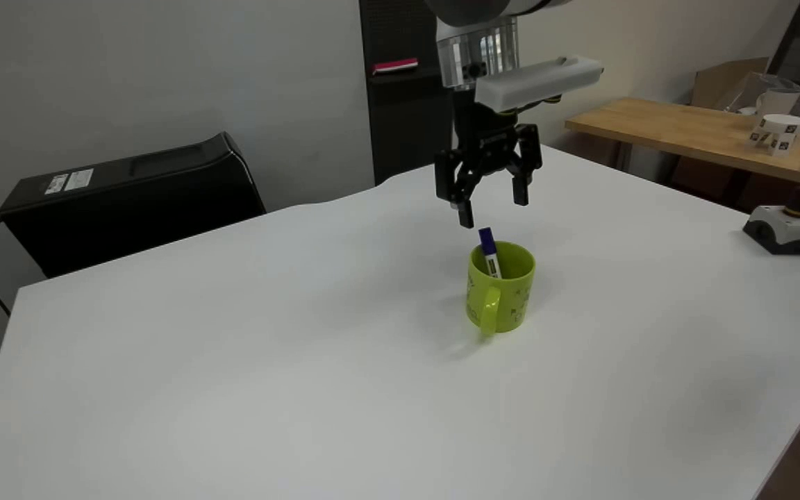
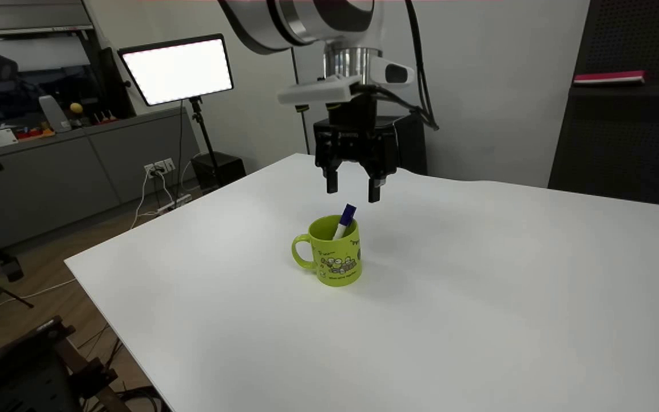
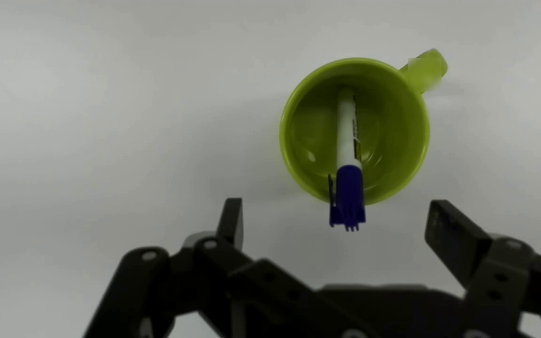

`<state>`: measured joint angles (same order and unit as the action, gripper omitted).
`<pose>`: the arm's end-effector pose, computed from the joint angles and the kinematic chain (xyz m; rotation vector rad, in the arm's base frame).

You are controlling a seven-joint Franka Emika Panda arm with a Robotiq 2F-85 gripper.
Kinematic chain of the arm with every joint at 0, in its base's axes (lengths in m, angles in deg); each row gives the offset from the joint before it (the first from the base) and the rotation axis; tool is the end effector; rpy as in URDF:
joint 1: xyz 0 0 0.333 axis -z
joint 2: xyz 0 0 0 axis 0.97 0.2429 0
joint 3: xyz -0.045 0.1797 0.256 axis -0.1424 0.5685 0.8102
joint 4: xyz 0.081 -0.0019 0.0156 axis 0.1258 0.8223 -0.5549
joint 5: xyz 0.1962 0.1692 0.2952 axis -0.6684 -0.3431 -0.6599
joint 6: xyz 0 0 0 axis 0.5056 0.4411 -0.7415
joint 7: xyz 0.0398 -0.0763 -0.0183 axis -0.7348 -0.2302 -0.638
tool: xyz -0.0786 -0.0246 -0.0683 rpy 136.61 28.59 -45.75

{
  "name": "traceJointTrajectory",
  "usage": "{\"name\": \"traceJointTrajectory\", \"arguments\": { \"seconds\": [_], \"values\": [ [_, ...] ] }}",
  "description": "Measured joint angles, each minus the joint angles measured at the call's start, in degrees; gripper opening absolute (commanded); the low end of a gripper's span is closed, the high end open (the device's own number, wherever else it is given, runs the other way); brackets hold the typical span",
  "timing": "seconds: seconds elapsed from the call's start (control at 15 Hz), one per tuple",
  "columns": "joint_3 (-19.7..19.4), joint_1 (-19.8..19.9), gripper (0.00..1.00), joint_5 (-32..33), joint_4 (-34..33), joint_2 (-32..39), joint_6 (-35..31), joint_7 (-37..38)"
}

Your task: Place the marker on the table

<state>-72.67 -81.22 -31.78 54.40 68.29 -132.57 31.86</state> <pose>0.6210 0.0416 0.2053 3.0669 -0.1133 -0.3273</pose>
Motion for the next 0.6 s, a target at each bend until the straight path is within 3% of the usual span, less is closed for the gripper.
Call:
{"name": "traceJointTrajectory", "arguments": {
  "seconds": [0.33, 0.4, 0.47, 0.6],
  "values": [
    [0.0, 0.07, 1.0, -0.03, 0.11, 0.52, 0.0, 0.0],
    [0.0, 0.1, 0.75, -0.03, 0.14, 0.53, 0.0, 0.0],
    [0.0, 0.12, 0.74, -0.03, 0.17, 0.53, 0.0, 0.0],
    [-0.01, 0.17, 0.6, -0.03, 0.23, 0.54, 0.0, 0.0]
  ]
}}
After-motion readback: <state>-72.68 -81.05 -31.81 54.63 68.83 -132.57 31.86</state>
